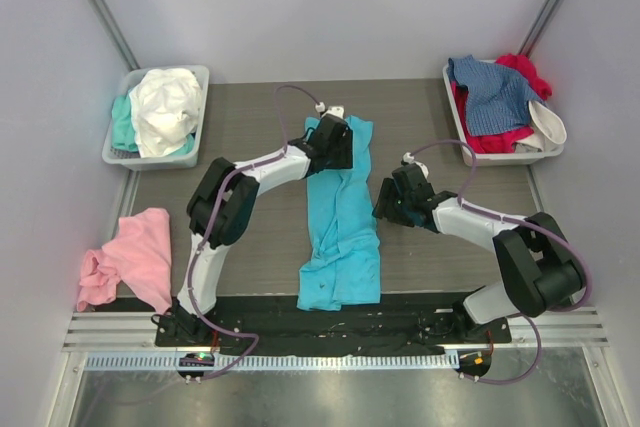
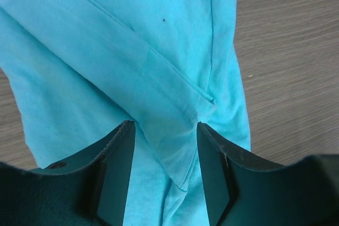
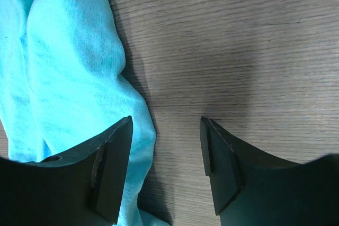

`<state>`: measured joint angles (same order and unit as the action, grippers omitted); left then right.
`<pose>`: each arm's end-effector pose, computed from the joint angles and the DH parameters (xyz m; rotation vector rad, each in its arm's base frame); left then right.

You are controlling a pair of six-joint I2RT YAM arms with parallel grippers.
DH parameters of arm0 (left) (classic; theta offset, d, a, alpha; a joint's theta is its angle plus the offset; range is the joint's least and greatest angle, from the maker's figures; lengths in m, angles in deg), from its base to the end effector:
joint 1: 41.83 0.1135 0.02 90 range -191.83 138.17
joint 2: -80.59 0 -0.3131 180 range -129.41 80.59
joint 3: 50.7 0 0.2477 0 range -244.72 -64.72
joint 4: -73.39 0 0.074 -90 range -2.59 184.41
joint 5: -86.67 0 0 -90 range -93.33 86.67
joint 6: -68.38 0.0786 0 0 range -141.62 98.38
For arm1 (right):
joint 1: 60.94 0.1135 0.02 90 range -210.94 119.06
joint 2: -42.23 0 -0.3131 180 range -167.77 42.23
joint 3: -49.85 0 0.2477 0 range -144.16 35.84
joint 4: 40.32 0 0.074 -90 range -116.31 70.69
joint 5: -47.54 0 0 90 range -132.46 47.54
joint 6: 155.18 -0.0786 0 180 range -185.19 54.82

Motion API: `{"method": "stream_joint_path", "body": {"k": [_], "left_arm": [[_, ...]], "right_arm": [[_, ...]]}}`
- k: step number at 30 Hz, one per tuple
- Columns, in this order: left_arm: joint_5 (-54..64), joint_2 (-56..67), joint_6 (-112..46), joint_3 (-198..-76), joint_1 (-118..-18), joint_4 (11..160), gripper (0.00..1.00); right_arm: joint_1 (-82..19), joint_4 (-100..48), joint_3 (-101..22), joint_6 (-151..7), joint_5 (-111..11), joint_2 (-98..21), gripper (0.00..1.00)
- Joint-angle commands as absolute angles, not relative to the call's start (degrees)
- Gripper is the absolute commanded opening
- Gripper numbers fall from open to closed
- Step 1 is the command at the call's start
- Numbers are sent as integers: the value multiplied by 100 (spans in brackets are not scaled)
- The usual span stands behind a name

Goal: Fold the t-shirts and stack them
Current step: Fold the tshirt

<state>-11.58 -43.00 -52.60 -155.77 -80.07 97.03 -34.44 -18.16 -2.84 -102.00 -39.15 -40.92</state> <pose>0.4316 -0.3258 0.1938 0.0734 2.3391 -0.4504 0.2604 0.1248 0.1776 0.2522 2.5174 0.3870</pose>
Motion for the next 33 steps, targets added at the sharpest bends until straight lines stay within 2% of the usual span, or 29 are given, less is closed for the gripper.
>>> {"method": "stream_joint_path", "body": {"k": [1,15,18,22,25,33], "left_arm": [[-1027,-4273,-5142,-15859,-7927,9453,54],[-790,-4624,-5247,-16043,-7892,9391,44],[-790,-4659,-5238,-16052,-7892,9400,37],[-790,-4642,-5229,-16017,-7865,9426,14],[-816,-4563,-5212,-15964,-7848,9444,6],[-974,-4194,-5115,-15692,-7795,9479,5]], "right_arm": [[-3458,-1919,-240,-10245,-3912,-3986,61],[-3449,-1919,-213,-10228,-3912,-4029,61],[-3449,-1910,-204,-10236,-3912,-4038,61],[-3449,-1910,-196,-10219,-3903,-4038,61],[-3458,-1919,-196,-10210,-3894,-4056,61],[-3458,-1954,-178,-10228,-3921,-4117,61]]}}
